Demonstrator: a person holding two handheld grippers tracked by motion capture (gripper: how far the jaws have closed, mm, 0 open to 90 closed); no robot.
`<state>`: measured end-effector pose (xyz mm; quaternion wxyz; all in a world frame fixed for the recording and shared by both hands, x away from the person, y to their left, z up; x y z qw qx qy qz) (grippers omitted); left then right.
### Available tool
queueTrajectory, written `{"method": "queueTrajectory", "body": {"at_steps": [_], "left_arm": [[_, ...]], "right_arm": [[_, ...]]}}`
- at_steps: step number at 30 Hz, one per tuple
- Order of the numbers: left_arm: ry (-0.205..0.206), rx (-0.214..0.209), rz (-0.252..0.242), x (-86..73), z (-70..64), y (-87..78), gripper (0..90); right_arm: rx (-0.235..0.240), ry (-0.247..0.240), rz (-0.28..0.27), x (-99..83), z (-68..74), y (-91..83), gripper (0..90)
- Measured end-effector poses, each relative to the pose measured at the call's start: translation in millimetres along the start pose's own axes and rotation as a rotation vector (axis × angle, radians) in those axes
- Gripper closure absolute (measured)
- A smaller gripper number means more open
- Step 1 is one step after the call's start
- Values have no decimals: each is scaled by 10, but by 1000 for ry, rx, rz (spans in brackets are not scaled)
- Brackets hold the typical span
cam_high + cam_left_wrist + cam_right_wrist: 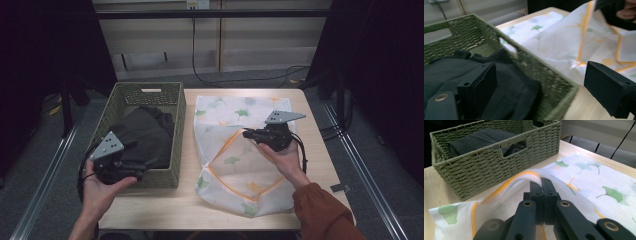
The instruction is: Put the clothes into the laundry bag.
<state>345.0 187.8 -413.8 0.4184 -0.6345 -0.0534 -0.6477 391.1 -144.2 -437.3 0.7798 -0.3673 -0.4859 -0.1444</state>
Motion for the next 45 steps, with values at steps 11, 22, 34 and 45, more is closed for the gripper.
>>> {"method": "queueTrajectory", "body": {"at_steps": [11,22,34,45], "left_arm": [[-36,18,152,-115,593,175,94],[-135,18,314,-511,951,503,36],[-183,10,412,-882,1186,648,15],[-211,-221,519,-1011,974,815,0]], "right_arm": [[8,0,4,-10,-4,5,896],[3,-2,13,-23,-9,22,894],[7,-4,25,-46,-6,45,894],[11,-12,37,-67,6,80,894]]}}
Point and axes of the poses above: each handheld gripper's, and its own axes: y roughly forward along the jaws, x roughly out of its top, z roughly to its left, the point moved 9 cm from there along y, roughly forward along the jaws, and after that the axes turned 11 degrees about y, right-handed, at the moved point
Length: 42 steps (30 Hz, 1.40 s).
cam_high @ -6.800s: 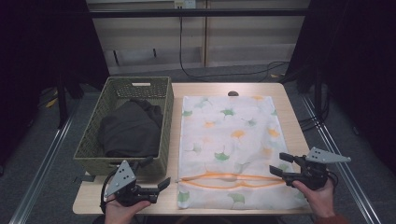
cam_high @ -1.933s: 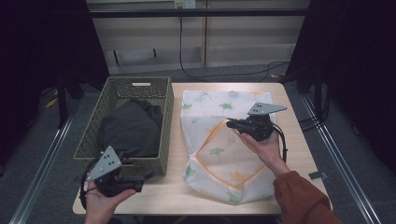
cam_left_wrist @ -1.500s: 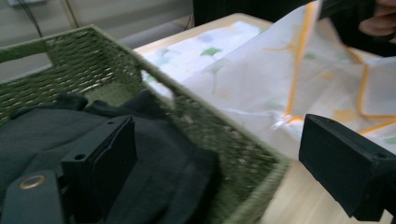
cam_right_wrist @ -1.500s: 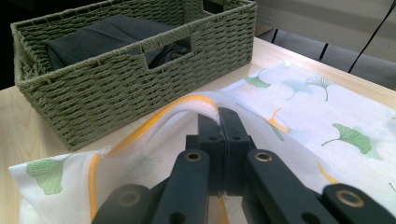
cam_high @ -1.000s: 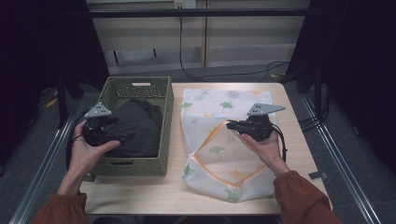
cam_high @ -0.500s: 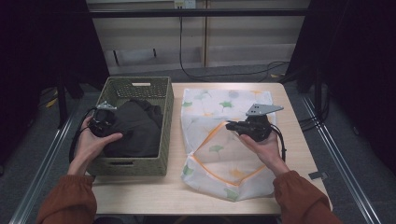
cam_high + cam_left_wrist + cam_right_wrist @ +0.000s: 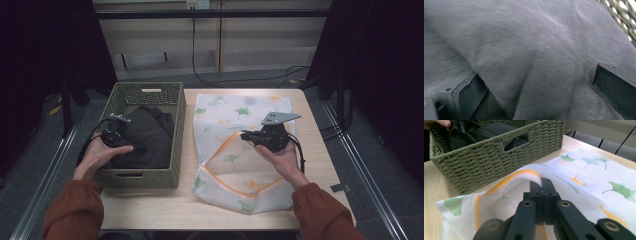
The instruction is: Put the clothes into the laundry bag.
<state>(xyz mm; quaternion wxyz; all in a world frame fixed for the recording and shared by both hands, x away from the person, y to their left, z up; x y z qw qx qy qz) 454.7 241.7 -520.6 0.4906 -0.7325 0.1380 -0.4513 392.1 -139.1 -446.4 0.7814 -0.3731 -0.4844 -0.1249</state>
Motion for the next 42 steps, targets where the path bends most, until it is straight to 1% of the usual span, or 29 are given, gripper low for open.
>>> {"method": "queueTrajectory", "body": {"at_steps": [2,4,6,7,9,11,13,14,15,16,17,19,20,22,23,24,25,26,27,28,29,30,31,32,34,36,39,40,42], "left_arm": [[2,-25,47,15,16,74,0],[-16,-19,28,32,24,121,0],[-14,-9,24,2,53,171,0],[25,-13,26,-30,67,196,0],[32,-14,17,-35,73,203,0],[-4,-19,-13,-36,78,215,0],[-75,-30,17,-28,117,227,0],[-62,-8,60,-14,104,261,0],[-62,-8,60,-14,104,261,0],[-30,-5,92,-24,104,265,0],[-52,2,79,-7,85,285,0],[-18,4,84,-11,79,301,0],[-52,13,60,17,59,321,0],[-9,22,88,-7,54,342,0],[10,35,133,-19,60,353,0],[16,74,184,10,46,401,7],[16,74,184,10,46,401,36],[12,97,238,18,51,386,36],[10,85,251,29,40,380,79],[-19,95,258,40,61,352,134],[-49,102,244,59,57,360,193],[-34,105,260,54,69,348,223],[-36,109,268,59,77,334,309],[-50,120,272,72,94,311,354],[-60,125,260,84,107,308,389],[-78,138,249,111,126,272,528],[-78,139,239,129,131,252,609],[-95,132,218,149,144,242,620],[-95,125,220,150,146,230,636]], "right_arm": [[-1,2,2,-7,0,4,894],[-2,1,3,-7,1,3,894],[-1,0,2,-6,0,0,894],[-5,3,0,-3,-9,-4,894],[-5,2,0,-4,-14,-6,894],[-5,1,1,-5,-17,-3,894],[-5,1,1,-5,-12,-3,894],[-2,-4,3,-6,3,-2,894],[-2,-4,3,-6,3,-2,894],[-5,-8,4,-6,1,0,894],[-5,-8,4,-6,1,0,894],[-5,-1,4,-4,-11,3,894],[-6,-4,4,-3,-16,2,894],[-8,-3,3,2,-23,1,894],[-9,-3,4,2,-25,1,894],[-12,-3,6,1,-29,8,893],[-12,-3,6,1,-29,8,893],[-11,-3,7,0,-27,12,893],[-13,-8,10,-4,-26,16,893],[-11,-8,9,-2,-23,16,893],[-8,-9,8,1,-19,17,893],[-9,-10,8,3,-20,16,892],[-12,-9,7,5,-29,11,892],[-12,-10,7,5,-35,12,892],[-9,-9,5,5,-39,13,892],[-16,-10,8,2,-40,9,892],[-22,-13,7,1,-37,17,880],[-25,-14,9,-4,-37,23,882],[-26,-14,15,-15,-38,38,882]]}}
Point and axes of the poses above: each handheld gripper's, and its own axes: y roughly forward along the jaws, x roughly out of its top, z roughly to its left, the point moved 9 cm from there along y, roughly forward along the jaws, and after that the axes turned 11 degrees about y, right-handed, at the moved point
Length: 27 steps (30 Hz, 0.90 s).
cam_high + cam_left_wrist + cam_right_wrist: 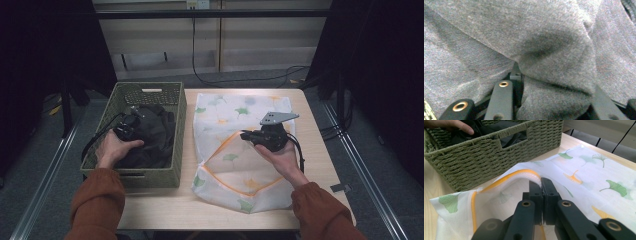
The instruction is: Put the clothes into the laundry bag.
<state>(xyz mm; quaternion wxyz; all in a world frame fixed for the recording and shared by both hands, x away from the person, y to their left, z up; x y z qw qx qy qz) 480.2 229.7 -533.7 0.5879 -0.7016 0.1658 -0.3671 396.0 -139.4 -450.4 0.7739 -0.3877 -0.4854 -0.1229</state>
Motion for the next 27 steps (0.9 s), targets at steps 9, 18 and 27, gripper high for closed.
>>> {"method": "queueTrajectory", "body": {"at_steps": [9,18,27], "left_arm": [[-39,-13,-78,-5,67,-160,645],[-53,8,-183,23,74,-320,674],[-91,55,-364,41,60,-598,687]], "right_arm": [[1,8,5,-22,-22,18,874],[13,11,11,-38,-25,13,896],[17,13,4,-32,-29,-6,897]]}}
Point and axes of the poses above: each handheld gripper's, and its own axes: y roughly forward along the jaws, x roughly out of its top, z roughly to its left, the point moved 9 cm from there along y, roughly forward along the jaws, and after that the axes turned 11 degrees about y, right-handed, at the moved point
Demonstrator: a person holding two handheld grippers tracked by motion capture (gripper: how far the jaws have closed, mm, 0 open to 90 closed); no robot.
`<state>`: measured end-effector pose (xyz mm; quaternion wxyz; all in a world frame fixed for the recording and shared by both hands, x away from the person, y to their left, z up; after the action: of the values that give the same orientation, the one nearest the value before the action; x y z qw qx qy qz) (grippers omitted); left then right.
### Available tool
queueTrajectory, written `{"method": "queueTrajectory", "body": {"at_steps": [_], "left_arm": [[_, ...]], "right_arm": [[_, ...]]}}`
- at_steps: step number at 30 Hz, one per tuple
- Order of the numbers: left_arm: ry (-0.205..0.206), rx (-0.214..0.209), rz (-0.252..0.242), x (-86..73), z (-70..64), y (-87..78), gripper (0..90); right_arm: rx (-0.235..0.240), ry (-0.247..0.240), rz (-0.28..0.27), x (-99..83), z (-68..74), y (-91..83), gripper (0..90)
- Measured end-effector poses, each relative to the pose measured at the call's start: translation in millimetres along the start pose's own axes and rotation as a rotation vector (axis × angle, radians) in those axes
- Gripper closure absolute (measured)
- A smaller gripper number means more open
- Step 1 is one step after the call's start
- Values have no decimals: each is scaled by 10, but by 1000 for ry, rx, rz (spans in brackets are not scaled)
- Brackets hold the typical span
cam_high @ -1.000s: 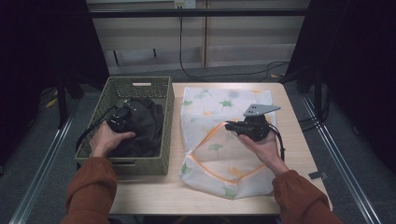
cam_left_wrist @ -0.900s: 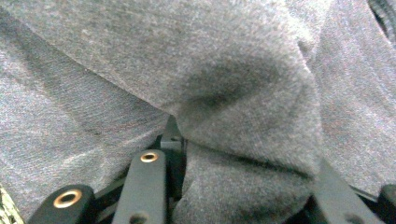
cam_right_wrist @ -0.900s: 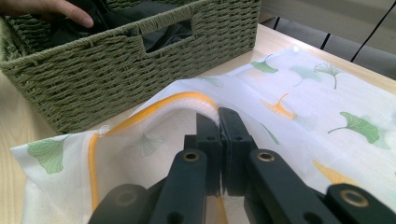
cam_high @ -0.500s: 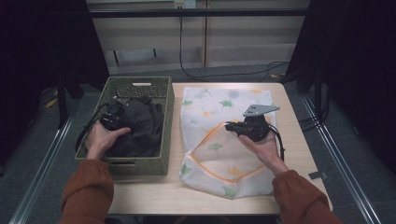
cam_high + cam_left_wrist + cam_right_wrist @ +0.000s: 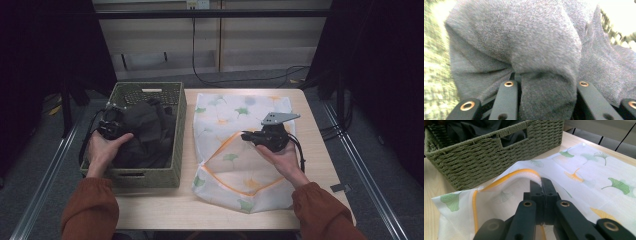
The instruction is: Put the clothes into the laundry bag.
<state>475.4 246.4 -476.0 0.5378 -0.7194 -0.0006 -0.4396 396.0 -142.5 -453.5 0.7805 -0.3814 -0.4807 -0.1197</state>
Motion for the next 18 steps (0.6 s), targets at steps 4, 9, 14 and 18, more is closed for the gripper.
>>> {"method": "queueTrajectory", "body": {"at_steps": [4,9,14,18], "left_arm": [[-7,36,-62,36,68,-162,689],[-6,64,-168,81,66,-379,688],[-3,71,-225,86,77,-527,689],[1,74,-250,105,70,-605,691]], "right_arm": [[-1,3,0,-4,-1,3,896],[-2,7,0,-6,-6,8,897],[2,7,-1,-6,-3,4,897],[0,8,-3,-3,-8,4,897]]}}
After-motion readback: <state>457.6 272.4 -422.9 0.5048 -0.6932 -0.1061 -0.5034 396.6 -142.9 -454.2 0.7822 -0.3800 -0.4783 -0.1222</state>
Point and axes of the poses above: each handheld gripper's, and its own axes: y roughly forward along the jaws, x roughly out of its top, z roughly to its left, the point moved 9 cm from there along y, roughly forward along the jaws, and after that the axes turned 11 degrees about y, right-handed, at the moved point
